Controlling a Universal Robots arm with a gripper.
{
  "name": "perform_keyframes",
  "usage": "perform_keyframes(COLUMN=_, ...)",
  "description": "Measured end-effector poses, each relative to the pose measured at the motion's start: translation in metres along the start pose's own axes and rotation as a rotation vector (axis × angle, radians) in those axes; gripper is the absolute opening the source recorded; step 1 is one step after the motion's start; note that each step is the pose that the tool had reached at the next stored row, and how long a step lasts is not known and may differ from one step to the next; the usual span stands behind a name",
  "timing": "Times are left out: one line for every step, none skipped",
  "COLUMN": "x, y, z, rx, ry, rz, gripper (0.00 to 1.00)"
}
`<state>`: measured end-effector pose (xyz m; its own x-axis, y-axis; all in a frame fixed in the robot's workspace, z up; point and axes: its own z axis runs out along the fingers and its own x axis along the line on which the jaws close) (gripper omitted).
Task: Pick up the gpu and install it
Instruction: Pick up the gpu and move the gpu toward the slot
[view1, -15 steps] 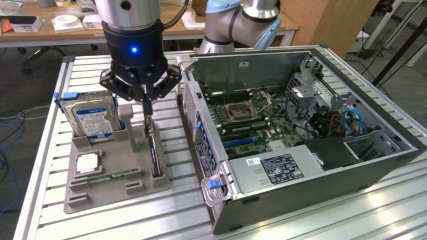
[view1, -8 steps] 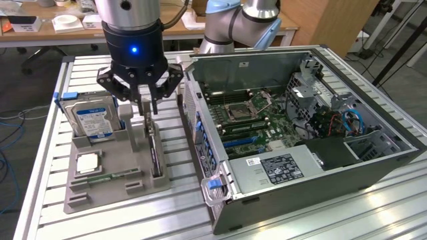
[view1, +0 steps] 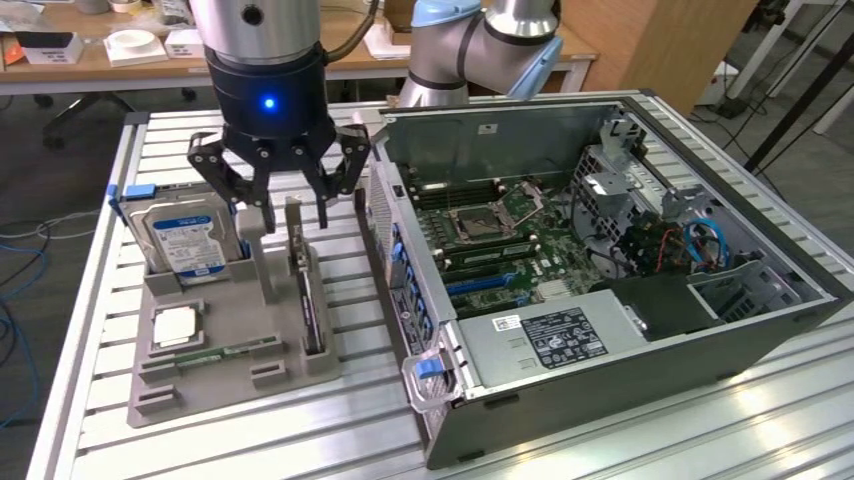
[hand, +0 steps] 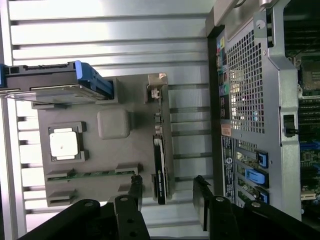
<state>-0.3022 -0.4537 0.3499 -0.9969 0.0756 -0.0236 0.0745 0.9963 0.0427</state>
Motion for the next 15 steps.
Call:
perform_keyframes(x=0.0, y=0.0, z=0.0006, rx=0.0, ry=0.0, rz=0.0, gripper=0.53)
perform_keyframes(x=0.0, y=-0.0001, z=0.0012, rx=0.0001, ry=0.0001, rz=0.0, gripper=0.53)
perform_keyframes(x=0.0001, y=-0.0001, z=0.0019, rx=0.0001, ry=0.0001, rz=0.0, gripper=0.53)
perform_keyframes(x=0.0001, y=-0.0001, z=0.0026, rx=0.0, ry=0.0001, rz=0.0, gripper=0.53)
perform_keyframes(x=0.0001, y=-0.0001, z=0.0033, rx=0.0, ry=0.0001, rz=0.0, gripper=0.53)
perform_keyframes(x=0.0001, y=-0.0002, z=0.0039, rx=0.0001, ry=0.0001, rz=0.0, gripper=0.53)
perform_keyframes(x=0.0001, y=-0.0002, z=0.0045, rx=0.0001, ry=0.0001, rz=0.0, gripper=0.53)
perform_keyframes(x=0.0001, y=-0.0002, z=0.0052, rx=0.0001, ry=0.0001, rz=0.0, gripper=0.53)
perform_keyframes(x=0.0001, y=-0.0003, z=0.0059, rx=0.0001, ry=0.0001, rz=0.0, gripper=0.53)
perform_keyframes(x=0.0002, y=-0.0003, z=0.0067, rx=0.0001, ry=0.0001, rz=0.0, gripper=0.53)
perform_keyframes(x=0.0002, y=-0.0003, z=0.0075, rx=0.0001, ry=0.0001, rz=0.0, gripper=0.53)
perform_keyframes(x=0.0002, y=-0.0004, z=0.0083, rx=0.0, ry=0.0, rz=0.0, gripper=0.53)
perform_keyframes(x=0.0002, y=-0.0004, z=0.0091, rx=0.0001, ry=0.0001, rz=0.0, gripper=0.53)
perform_keyframes(x=0.0002, y=-0.0004, z=0.0098, rx=0.0, ry=0.0, rz=0.0, gripper=0.53)
perform_keyframes(x=0.0003, y=-0.0005, z=0.0105, rx=0.0, ry=0.0, rz=0.0, gripper=0.53)
